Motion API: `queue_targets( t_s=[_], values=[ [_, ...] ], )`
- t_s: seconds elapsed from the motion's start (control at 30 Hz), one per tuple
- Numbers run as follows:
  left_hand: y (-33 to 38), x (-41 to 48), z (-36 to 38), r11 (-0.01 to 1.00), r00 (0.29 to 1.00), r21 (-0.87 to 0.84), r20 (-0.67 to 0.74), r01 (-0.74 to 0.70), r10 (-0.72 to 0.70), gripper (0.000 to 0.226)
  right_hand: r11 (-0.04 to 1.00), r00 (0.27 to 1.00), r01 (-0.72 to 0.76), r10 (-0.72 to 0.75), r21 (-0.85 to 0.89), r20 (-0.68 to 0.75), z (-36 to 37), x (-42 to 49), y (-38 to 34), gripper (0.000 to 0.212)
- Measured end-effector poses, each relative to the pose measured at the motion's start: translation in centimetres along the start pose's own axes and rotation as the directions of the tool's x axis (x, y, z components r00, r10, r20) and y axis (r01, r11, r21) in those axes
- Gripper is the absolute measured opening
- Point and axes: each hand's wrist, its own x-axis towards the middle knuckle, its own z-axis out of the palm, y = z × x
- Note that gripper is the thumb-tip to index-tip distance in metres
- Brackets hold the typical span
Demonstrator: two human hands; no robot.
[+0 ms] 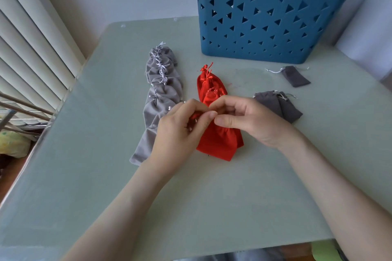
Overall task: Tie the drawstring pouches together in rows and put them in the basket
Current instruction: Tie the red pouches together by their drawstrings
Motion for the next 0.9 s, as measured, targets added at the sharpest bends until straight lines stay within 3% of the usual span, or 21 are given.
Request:
queue_targets(
  t_s=[0.17, 0.27, 0.33, 0.6, 0.77, 0.9],
  values=[
    [0.7, 0.3, -0.1, 0.982, 0.998, -0.18, -0.022, 0.051, -0.056, 0.007, 0.998, 0.998, -0.049, 0.047, 0.031, 0.049, 0.2, -0.3, 0.0, 0.008],
    [0.7, 0.4, -0.2, 0.9, 0.992, -0.418, 0.052, 0.126, -0.115, 0.003, 0.998, 0.993, -0.044, 0.038, 0.051, 0.113, 0.1, -0.4, -0.2, 0.007],
    [0.7, 0.5, -0.2, 0.874, 0.989, -0.464, 0.072, 0.146, -0.127, 0.013, 0.994, 0.992, -0.05, 0.038, 0.096, 0.12, 0.1, -0.5, -0.5, 0.013],
    [0.3, 0.4, 0.1, 0.858, 0.936, -0.374, 0.139, 0.352, -0.323, 0.016, 0.988, 0.995, 0.052, -0.038, 0.145, -0.096, -0.1, 0.0, 0.2, 0.007],
    [0.4, 0.3, 0.2, 0.951, 0.953, -0.123, 0.138, 0.285, -0.268, 0.019, 0.988, 0.979, 0.088, -0.063, 0.124, -0.196, 0.2, 0.2, 0.2, 0.007],
    [0.4, 0.3, 0.3, 0.945, 0.949, -0.123, 0.134, 0.302, -0.286, 0.018, 0.995, 0.971, 0.091, -0.078, 0.05, -0.224, 0.6, 0.5, 0.5, 0.012]
  ],
)
